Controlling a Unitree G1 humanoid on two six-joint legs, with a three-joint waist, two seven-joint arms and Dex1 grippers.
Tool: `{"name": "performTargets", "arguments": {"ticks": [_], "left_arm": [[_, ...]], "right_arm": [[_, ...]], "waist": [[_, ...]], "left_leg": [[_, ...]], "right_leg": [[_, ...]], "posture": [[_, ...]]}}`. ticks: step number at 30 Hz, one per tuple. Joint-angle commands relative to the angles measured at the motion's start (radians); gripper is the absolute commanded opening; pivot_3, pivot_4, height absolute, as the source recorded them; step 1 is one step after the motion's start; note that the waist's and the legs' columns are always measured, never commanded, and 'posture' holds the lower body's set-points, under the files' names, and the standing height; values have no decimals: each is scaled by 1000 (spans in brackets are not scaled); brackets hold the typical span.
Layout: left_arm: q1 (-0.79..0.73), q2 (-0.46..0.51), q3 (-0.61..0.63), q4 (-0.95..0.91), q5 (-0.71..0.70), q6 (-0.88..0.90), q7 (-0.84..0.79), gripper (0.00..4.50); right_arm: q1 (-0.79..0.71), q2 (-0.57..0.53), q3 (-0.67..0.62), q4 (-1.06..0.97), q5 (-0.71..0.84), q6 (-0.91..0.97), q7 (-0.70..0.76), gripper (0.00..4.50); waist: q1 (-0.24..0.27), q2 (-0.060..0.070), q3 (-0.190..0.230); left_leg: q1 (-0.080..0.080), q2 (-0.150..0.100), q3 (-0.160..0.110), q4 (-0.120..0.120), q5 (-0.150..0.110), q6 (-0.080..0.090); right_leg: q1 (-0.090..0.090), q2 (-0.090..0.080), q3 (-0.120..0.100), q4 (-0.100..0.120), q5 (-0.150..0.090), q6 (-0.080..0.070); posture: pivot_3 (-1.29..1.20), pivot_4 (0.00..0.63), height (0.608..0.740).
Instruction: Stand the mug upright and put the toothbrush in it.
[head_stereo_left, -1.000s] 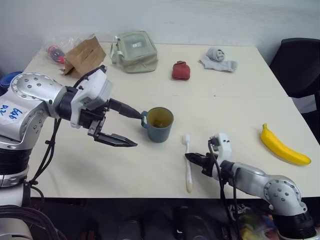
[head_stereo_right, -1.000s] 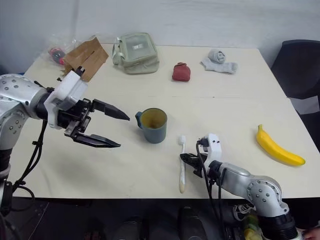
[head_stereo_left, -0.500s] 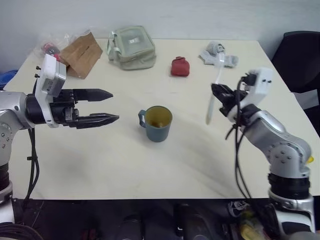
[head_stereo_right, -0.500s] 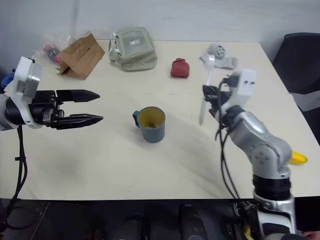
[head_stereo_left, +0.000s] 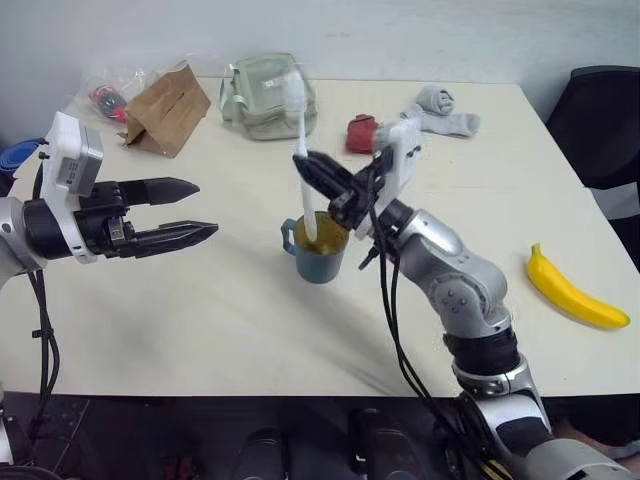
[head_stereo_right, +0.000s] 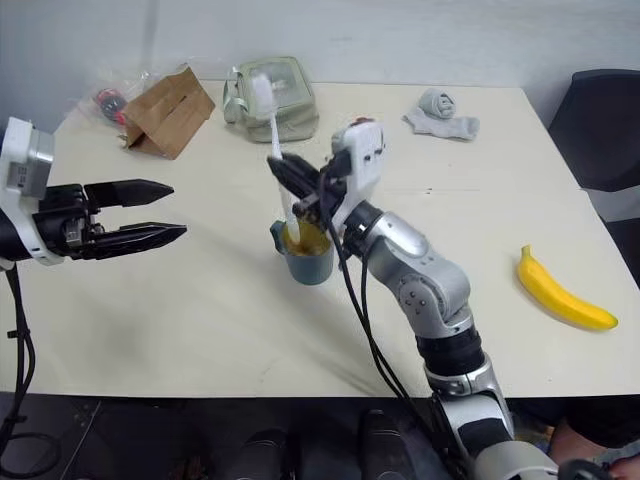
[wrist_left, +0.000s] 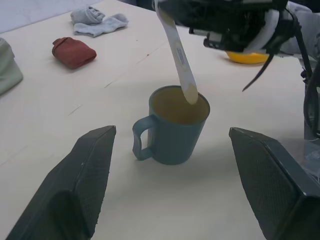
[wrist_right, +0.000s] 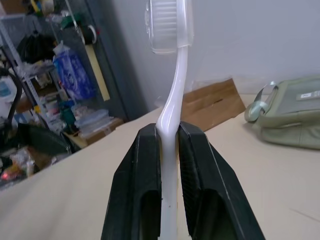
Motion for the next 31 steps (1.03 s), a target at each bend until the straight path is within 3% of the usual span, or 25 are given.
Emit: {"name": "performTargets", "arguments": {"ticks": [1, 6, 11, 12, 13, 16, 19, 24, 27, 31], "left_arm": [[-15, 24, 23, -27, -24, -2, 11, 3853], [-45, 21, 1, -15, -29, -8, 29, 3853], [-60, 29, -23, 23, -27, -11, 6, 3853], [-60, 31, -22, 37, -33, -12, -12, 3853], [-57, 34, -21, 49, -35, -18, -27, 3853], [-51, 41, -26, 94, -11, -52, -58, 3853], [-36, 77, -38, 146, 33, -100, -111, 3853], [17, 205, -16, 255, 106, -197, -267, 3853], [24, 259, -10, 311, 133, -238, -324, 3853], [11, 295, -14, 374, 166, -284, -358, 3853]], "right_arm": [[39, 23, 36, 34, -115, -103, 48, 360], [74, 62, 11, 53, -175, -156, 53, 1784], [130, -1, -61, -91, -76, -48, 99, 3530], [147, -91, -85, -147, -26, -5, 187, 3606], [153, -169, -119, -183, 25, 42, 257, 3967], [104, -361, -251, -199, 218, 199, 383, 4475], [40, -621, -327, -120, 267, 285, 610, 4475], [33, -964, -329, 117, 137, 251, 939, 4475], [34, -1014, -330, 193, 98, 225, 1017, 4475], [29, -998, -338, 236, 53, 198, 1030, 4475]], "waist": [[-2, 0, 0], [-7, 0, 0], [-12, 0, 0], [-13, 0, 0], [-15, 0, 0], [2, 2, 1], [6, 2, 2], [6, 2, 2], [4, 2, 2], [5, 2, 2]], "left_leg": [[0, 0, 0, 0, 0, 0], [0, 1, 1, 0, 1, -1], [1, 1, 0, 0, 1, -2], [1, 1, 0, -1, 1, -2], [1, 1, 0, 0, 1, -2], [1, 0, 0, 0, 0, 0], [1, 0, 1, 1, 0, 1], [2, 2, 1, -2, 0, 1], [2, 1, 4, -2, -1, 3], [3, 1, 7, -1, -1, 4]], "right_leg": [[0, 0, 0, 0, 0, 0], [0, 1, 0, 1, 0, 0], [0, 1, 0, 1, 0, 0], [0, 1, 0, 1, 0, 0], [0, 1, 0, 1, 0, 0], [1, 0, -2, 0, 0, 0], [1, 0, -2, -1, 0, 0], [2, 3, -3, -4, 0, -1], [2, 3, -1, -4, 0, -1], [1, 2, 0, -3, 0, 0]], "posture": [[0, 150, 740], [0, 150, 740], [0, 150, 740], [0, 150, 740], [0, 150, 740], [0, 150, 740], [0, 150, 740], [0, 150, 740], [0, 150, 740], [0, 150, 740]]}}
